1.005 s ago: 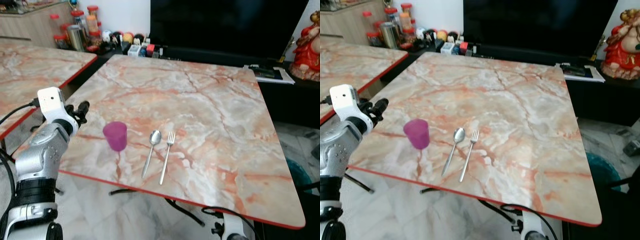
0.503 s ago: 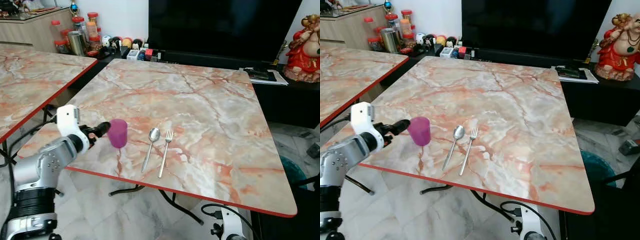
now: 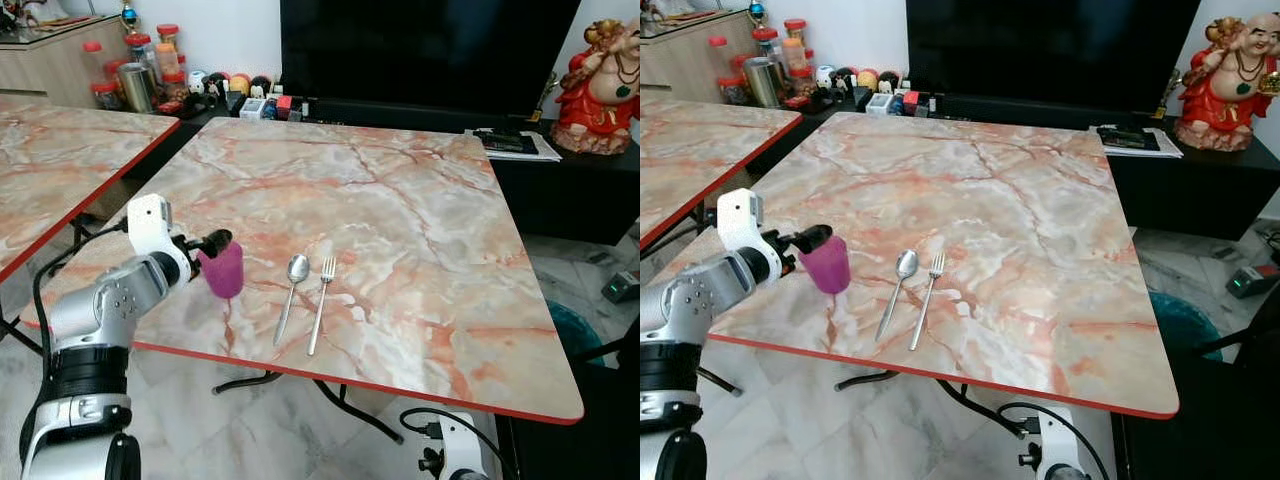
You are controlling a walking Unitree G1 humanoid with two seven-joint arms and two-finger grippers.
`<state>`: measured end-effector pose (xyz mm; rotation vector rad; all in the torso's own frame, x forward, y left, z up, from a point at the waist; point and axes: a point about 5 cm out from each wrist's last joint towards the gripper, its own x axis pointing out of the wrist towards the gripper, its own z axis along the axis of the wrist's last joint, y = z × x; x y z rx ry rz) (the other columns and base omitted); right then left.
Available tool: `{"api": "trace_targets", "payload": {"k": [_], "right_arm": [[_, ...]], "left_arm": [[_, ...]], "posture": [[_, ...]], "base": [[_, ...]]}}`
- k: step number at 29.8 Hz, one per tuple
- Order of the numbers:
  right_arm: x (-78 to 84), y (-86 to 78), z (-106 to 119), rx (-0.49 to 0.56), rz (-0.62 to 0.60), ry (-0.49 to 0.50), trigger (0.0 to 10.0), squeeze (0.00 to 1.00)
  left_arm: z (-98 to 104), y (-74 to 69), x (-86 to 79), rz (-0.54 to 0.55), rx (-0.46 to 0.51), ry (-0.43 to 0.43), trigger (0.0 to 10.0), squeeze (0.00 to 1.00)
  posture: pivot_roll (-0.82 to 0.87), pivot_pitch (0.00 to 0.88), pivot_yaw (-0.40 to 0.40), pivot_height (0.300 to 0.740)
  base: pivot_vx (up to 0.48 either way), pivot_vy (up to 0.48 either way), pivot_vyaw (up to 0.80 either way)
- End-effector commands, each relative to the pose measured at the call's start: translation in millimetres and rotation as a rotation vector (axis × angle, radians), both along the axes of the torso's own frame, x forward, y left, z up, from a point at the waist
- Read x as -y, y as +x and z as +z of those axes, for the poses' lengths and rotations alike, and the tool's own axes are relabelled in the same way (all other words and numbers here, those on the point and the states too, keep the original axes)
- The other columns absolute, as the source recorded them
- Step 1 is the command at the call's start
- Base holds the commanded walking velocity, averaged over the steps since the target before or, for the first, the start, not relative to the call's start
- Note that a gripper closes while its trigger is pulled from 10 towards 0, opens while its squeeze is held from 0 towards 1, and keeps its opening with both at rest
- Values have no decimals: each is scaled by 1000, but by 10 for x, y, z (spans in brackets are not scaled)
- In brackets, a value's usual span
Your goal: Setting the table
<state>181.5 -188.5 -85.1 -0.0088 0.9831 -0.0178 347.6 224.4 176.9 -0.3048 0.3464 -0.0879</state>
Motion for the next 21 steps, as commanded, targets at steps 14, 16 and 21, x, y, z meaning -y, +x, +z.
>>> {"api": "trace_targets", "payload": {"k": [14,16,21], "right_arm": [[-4,16,6,0,5,1,10000,0],[-3,16,7,0,5,1,10000,0],[-4,19,8,0,5,1,10000,0]], "left_arm": [[-202,-20,-60,43,-95,62,10000,0],[-202,-10,-57,47,-95,60,10000,0],[-218,-1,-44,47,-106,58,10000,0]], "posture": [[80,0,3,740],[81,0,2,740],[81,0,3,740]], "base": [[0,0,0],[0,0,0],[0,0,0]]}}
